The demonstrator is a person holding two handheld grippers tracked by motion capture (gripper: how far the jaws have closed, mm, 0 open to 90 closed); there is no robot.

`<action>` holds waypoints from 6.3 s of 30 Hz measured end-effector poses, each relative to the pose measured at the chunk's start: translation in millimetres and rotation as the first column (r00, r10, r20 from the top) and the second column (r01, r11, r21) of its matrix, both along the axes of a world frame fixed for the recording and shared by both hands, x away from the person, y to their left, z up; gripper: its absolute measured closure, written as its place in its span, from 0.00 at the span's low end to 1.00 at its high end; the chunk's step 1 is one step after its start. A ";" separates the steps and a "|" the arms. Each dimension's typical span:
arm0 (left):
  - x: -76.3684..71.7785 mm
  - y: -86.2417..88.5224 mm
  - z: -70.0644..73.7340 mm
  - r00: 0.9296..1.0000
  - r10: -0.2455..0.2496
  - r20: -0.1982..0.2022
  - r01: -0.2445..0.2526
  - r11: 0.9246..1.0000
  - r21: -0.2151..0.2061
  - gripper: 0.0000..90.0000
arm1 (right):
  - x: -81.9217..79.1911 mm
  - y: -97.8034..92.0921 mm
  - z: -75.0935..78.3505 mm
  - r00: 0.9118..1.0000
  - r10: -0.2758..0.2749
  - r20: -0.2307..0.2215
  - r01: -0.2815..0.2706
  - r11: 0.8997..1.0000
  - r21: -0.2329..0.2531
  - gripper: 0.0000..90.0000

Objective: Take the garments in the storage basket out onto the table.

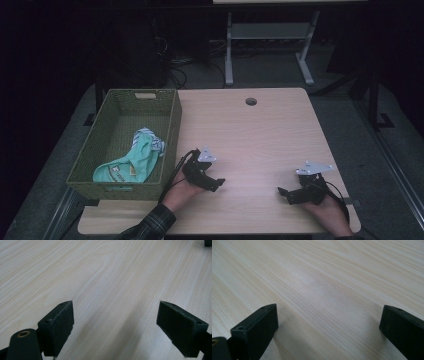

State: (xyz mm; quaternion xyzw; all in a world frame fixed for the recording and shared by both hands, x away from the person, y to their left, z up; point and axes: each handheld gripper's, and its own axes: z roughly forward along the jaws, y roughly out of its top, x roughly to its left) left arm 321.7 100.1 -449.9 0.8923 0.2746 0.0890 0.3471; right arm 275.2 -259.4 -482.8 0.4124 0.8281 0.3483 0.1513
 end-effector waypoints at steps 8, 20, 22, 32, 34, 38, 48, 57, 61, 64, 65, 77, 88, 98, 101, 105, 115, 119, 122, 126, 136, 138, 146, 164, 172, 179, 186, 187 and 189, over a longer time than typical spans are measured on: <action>0.1 0.4 4.3 1.000 0.004 0.002 -0.004 1.000 -0.004 0.15 | 0.0 0.0 0.0 1.000 0.000 0.000 0.000 1.000 0.000 0.02; 0.4 1.5 7.9 1.000 0.008 -0.006 -0.009 1.000 -0.006 0.15 | 0.0 0.0 0.0 1.000 0.000 0.000 0.000 1.000 0.000 0.02; 0.8 1.4 9.4 1.000 0.004 -0.004 -0.004 1.000 0.002 0.15 | 0.0 0.0 0.0 1.000 0.000 0.000 0.000 1.000 0.000 0.02; 1.2 1.7 13.7 1.000 0.008 -0.002 -0.008 1.000 -0.007 0.15 | 0.0 0.0 0.0 1.000 -0.001 0.000 0.001 1.000 0.000 0.02; 1.2 1.8 14.6 1.000 0.005 0.000 -0.005 1.000 -0.006 0.15 | 0.0 0.0 0.0 1.000 0.000 0.000 0.000 1.000 0.000 0.02; 1.1 2.1 17.0 1.000 0.007 0.000 -0.008 1.000 -0.008 0.15 | 0.0 0.0 0.0 1.000 0.000 0.000 0.000 1.000 0.000 0.02; 1.7 2.9 21.3 1.000 0.012 0.001 -0.012 1.000 -0.014 0.15 | 0.0 0.0 0.0 1.000 0.000 0.000 0.000 1.000 0.000 0.02; 2.3 3.6 22.8 1.000 0.014 -0.004 -0.014 1.000 -0.021 0.15 | 0.0 0.0 0.0 1.000 -0.001 0.000 0.001 1.000 0.000 0.02; 2.6 3.0 25.2 1.000 0.016 -0.003 -0.016 1.000 -0.020 0.15 | 0.0 0.0 0.0 1.000 0.000 0.000 0.000 1.000 0.000 0.02; 3.2 3.6 26.4 1.000 0.017 -0.003 -0.017 1.000 -0.019 0.15 | 0.0 0.0 0.0 1.000 0.000 0.000 0.000 1.000 0.000 0.02; 2.8 3.3 26.6 1.000 0.023 -0.009 -0.023 0.999 -0.025 0.15 | 0.0 0.0 0.0 1.000 0.000 0.000 0.000 1.000 0.000 0.02; 5.3 3.7 32.2 1.000 0.013 -0.025 -0.013 1.000 -0.025 0.15 | 0.0 0.0 0.0 1.000 0.000 0.000 0.000 1.000 0.000 0.02; 4.9 2.7 38.4 1.000 0.008 -0.023 -0.008 1.000 -0.027 0.15 | 0.0 0.0 0.0 1.000 0.000 0.000 0.000 1.000 0.000 0.02; 6.2 3.1 43.2 1.000 0.002 -0.024 -0.002 1.000 -0.022 0.15 | 0.0 0.1 0.0 1.000 -0.001 0.000 0.001 1.000 0.001 0.02; 7.0 2.9 45.2 1.000 -0.002 -0.025 0.001 1.000 -0.023 0.15 | 0.0 0.1 0.0 1.000 -0.001 0.000 0.001 1.000 0.001 0.02; 7.6 2.8 48.0 1.000 -0.002 -0.030 0.001 1.000 -0.027 0.15 | 0.0 0.1 0.0 1.000 -0.001 0.000 0.001 1.000 0.001 0.02; 9.4 2.4 54.5 0.999 -0.011 -0.037 0.010 1.000 -0.029 0.15 | 0.0 0.0 0.0 1.000 0.000 0.000 0.000 1.000 0.001 0.02; 9.8 2.6 56.5 0.999 -0.016 -0.034 0.015 1.000 -0.026 0.15 | 0.0 0.0 0.0 1.000 0.000 0.000 0.000 1.000 0.001 0.02; 10.5 3.5 58.6 0.999 -0.015 -0.042 0.014 1.000 -0.027 0.15 | 0.0 0.0 0.0 1.000 -0.001 0.000 0.001 1.000 0.001 0.02; 12.2 5.5 63.2 0.999 -0.020 -0.034 0.019 0.999 -0.026 0.15 | 0.0 0.1 0.0 1.000 -0.001 0.000 0.001 1.000 0.001 0.02; 13.5 7.3 68.4 0.999 -0.016 -0.034 0.015 0.999 -0.042 0.15 | 0.0 0.0 -0.1 1.000 0.000 0.001 0.000 1.000 0.001 0.02; 14.3 7.8 68.4 0.999 -0.019 -0.037 0.017 0.999 -0.040 0.15 | 0.0 0.0 -0.1 1.000 0.000 0.001 0.000 1.000 0.001 0.02; 18.4 13.0 73.1 0.999 -0.018 -0.039 0.017 0.999 -0.039 0.15 | 0.0 0.0 -0.1 1.000 0.000 0.001 0.000 1.000 0.001 0.02; 23.6 33.0 94.0 1.000 -0.004 0.000 0.004 0.997 -0.077 0.15 | 0.3 -0.1 -0.1 1.000 0.002 0.004 -0.002 1.000 -0.001 0.02; 24.0 40.2 97.2 1.000 -0.004 0.000 0.004 0.997 -0.075 0.15 | 0.3 -0.2 -0.1 1.000 0.003 0.004 -0.003 1.000 -0.001 0.02; 23.9 50.3 102.4 1.000 0.021 0.001 -0.021 0.996 -0.088 0.15 | 0.3 -0.2 -0.1 1.000 0.003 0.004 -0.003 1.000 -0.002 0.02; 25.0 60.1 106.1 1.000 0.028 0.005 -0.028 0.996 -0.086 0.15 | 0.3 -0.2 -0.1 1.000 0.003 0.004 -0.003 1.000 -0.001 0.02; 24.9 62.4 106.6 0.999 0.038 -0.001 -0.038 0.995 -0.091 0.15 | 0.3 -0.2 -0.1 1.000 0.002 0.004 -0.002 1.000 -0.001 0.02; 25.0 64.0 107.1 0.999 0.039 -0.003 -0.039 0.995 -0.089 0.15 | 0.3 -0.2 -0.1 1.000 0.002 0.004 -0.002 1.000 -0.001 0.02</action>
